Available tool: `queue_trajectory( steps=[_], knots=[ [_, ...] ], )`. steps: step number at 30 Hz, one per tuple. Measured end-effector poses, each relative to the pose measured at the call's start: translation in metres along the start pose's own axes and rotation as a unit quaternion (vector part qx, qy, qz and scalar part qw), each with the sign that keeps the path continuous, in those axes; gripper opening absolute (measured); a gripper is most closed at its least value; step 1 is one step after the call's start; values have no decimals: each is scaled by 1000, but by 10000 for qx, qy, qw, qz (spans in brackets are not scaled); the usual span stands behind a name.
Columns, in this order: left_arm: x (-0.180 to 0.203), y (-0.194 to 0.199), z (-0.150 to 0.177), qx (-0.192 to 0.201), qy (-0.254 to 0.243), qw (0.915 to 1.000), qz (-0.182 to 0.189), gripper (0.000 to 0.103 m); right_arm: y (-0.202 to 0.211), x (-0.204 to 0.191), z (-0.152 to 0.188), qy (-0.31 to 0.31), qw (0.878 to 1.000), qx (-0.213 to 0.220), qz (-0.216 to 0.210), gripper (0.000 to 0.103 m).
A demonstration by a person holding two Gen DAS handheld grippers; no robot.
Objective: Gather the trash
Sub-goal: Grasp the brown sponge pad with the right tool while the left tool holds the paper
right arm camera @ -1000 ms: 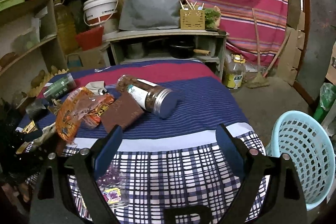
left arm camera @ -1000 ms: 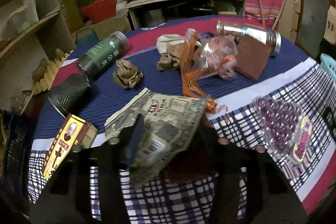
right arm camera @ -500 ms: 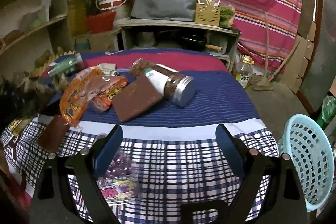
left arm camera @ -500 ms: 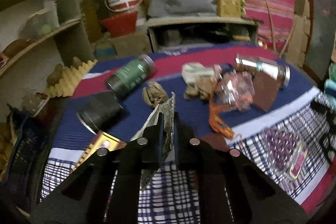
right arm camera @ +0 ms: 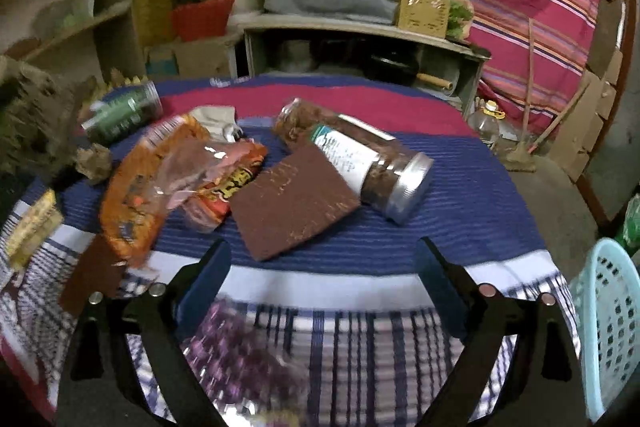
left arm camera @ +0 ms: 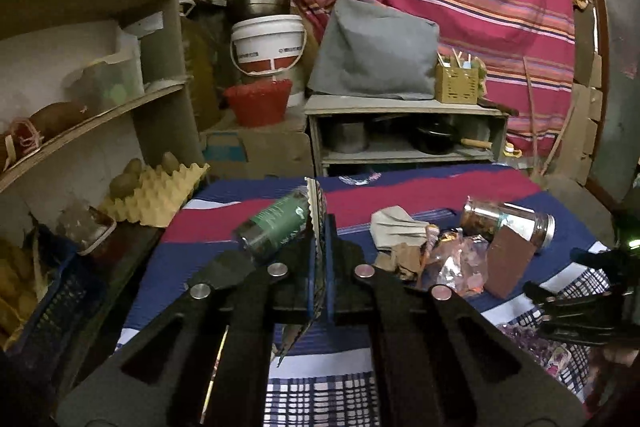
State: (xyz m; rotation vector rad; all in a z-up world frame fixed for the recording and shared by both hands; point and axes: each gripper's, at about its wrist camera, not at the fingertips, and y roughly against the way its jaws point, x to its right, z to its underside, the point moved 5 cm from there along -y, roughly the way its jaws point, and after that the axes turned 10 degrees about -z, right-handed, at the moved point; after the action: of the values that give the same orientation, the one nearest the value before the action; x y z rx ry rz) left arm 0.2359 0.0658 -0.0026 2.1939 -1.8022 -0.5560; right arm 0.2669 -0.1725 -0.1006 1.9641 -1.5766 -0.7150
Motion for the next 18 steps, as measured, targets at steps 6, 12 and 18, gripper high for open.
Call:
queue_trajectory(
  steps=[6,12,18],
  knots=[
    [-15,-18,4,-213,210,9995,-45,2,-35,-5,-9,286,9993,-240,103,96],
    [-19,-30,8,-380,320,9987,-68,2,-51,-16,-11,784,9957,-466,174,96],
    [-11,-29,10,-353,172,9991,-163,2,-60,-10,-12,605,9960,-652,77,96]
  ],
)
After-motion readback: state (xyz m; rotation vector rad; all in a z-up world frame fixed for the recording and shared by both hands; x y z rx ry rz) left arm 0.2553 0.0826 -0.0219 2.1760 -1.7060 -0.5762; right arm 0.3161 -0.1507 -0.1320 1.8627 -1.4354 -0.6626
